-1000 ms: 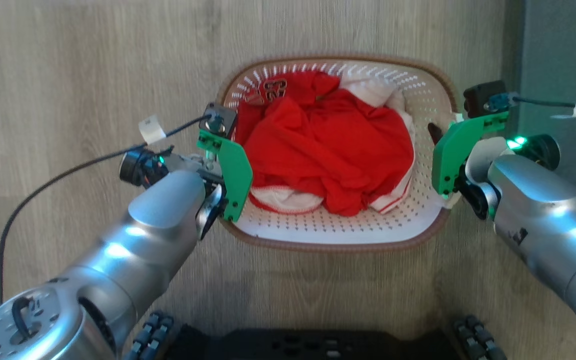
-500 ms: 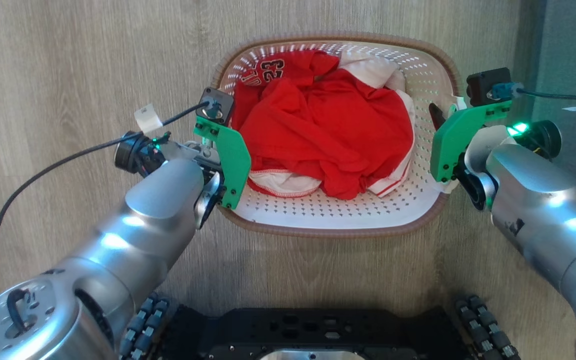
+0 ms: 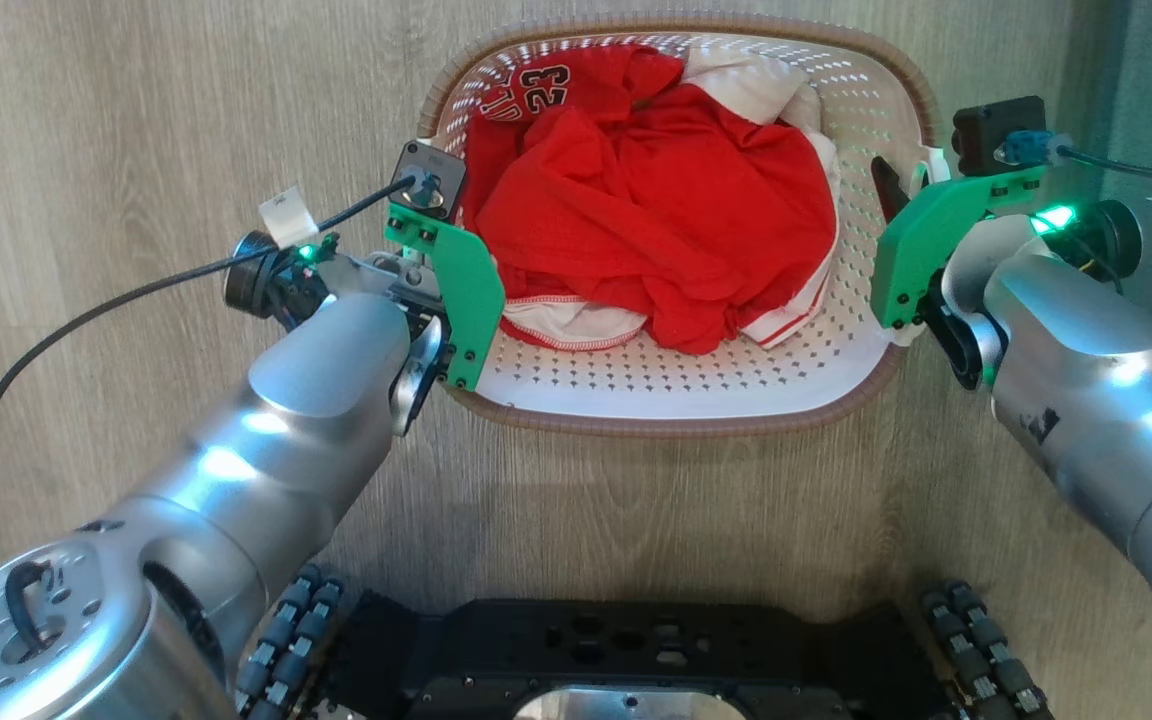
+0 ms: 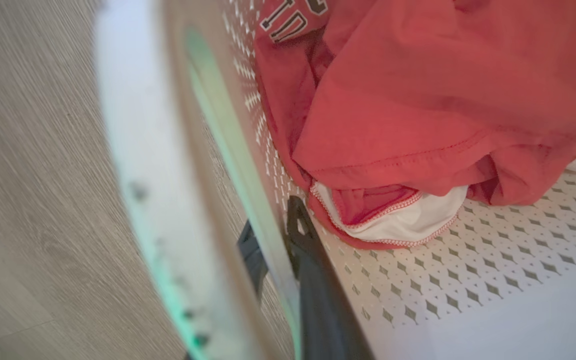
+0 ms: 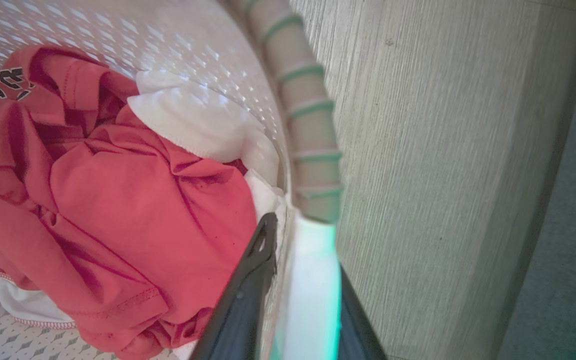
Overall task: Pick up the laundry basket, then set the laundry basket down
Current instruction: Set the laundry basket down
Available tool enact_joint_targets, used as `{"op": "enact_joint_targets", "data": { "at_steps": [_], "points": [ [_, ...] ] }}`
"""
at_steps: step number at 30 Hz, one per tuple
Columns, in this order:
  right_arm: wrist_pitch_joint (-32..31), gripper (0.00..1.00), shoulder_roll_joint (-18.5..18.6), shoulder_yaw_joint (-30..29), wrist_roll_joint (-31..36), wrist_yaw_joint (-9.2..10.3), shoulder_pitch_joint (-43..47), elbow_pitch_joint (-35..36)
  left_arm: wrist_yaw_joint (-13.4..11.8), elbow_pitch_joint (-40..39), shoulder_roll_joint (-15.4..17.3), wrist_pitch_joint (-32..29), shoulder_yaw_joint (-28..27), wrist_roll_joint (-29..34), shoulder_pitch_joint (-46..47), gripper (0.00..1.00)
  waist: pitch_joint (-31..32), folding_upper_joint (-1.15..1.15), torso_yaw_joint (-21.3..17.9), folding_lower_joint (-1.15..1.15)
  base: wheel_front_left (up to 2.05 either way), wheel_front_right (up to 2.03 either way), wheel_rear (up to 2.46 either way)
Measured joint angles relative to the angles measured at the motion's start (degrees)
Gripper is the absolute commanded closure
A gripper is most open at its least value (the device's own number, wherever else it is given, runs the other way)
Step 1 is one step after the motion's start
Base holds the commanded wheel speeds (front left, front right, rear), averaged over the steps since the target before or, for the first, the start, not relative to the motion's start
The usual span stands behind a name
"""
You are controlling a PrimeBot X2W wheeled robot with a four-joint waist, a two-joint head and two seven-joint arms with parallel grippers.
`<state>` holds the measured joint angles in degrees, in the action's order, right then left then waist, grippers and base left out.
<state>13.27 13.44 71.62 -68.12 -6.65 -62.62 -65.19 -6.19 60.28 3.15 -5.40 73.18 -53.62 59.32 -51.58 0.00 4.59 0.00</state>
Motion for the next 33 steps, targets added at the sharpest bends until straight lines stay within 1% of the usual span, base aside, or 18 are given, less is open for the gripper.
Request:
{"op": "enact_joint_targets", "data": {
  "at_steps": [7,8,9,10,11,17,26,33],
  "points": [
    [0.4,1.0,0.0,0.2,0.1,0.0,-0.4,-0.4,-0.7,-0.3,0.0,0.0,0.0,0.0,0.1,1.0,-0.5,0.0,0.5,0.0,0.0,0.0,0.0],
    [0.3,1.0,0.0,0.3,0.0,0.0,-0.4,-0.5,-1.0,-0.3,-0.1,0.0,0.1,0.1,0.1,0.59,-0.6,0.0,0.5,0.0,0.0,0.0,0.0],
    [-0.3,0.97,0.0,0.3,0.0,-0.01,-0.5,-0.6,-1.1,-0.3,-0.1,0.0,0.3,0.6,0.1,0.05,-0.6,0.0,0.5,0.0,0.0,0.0,0.0],
    [-0.4,0.71,0.0,0.5,0.1,-0.04,-0.6,-0.6,-1.5,-0.3,-0.2,-0.1,0.4,0.9,0.1,0.0,-0.7,0.0,0.6,0.0,0.0,0.0,0.0],
    [-0.4,0.0,-0.1,0.7,0.2,-0.3,-0.7,-0.6,-1.7,-0.4,-0.5,-0.1,0.4,1.1,0.1,0.0,-0.7,0.0,0.6,0.0,0.0,0.0,0.0],
    [-0.6,0.0,-0.2,0.8,0.0,-0.43,-0.7,-0.7,-3.7,-0.3,-0.9,0.5,0.5,1.3,0.9,0.0,-0.8,0.0,1.0,0.0,0.0,0.0,0.0],
    [-1.1,0.0,-0.2,0.9,-0.8,-0.43,-0.7,-1.3,-4.0,0.1,-0.9,2.2,0.5,1.5,1.0,0.0,0.2,0.0,1.1,0.0,0.0,0.0,0.0],
    [-1.7,0.0,-0.4,0.8,-2.6,-0.43,-0.4,-1.7,-4.4,0.5,-0.9,4.0,0.5,1.4,0.8,0.0,2.7,0.0,1.0,0.0,0.0,0.0,0.0]
  ]
}}
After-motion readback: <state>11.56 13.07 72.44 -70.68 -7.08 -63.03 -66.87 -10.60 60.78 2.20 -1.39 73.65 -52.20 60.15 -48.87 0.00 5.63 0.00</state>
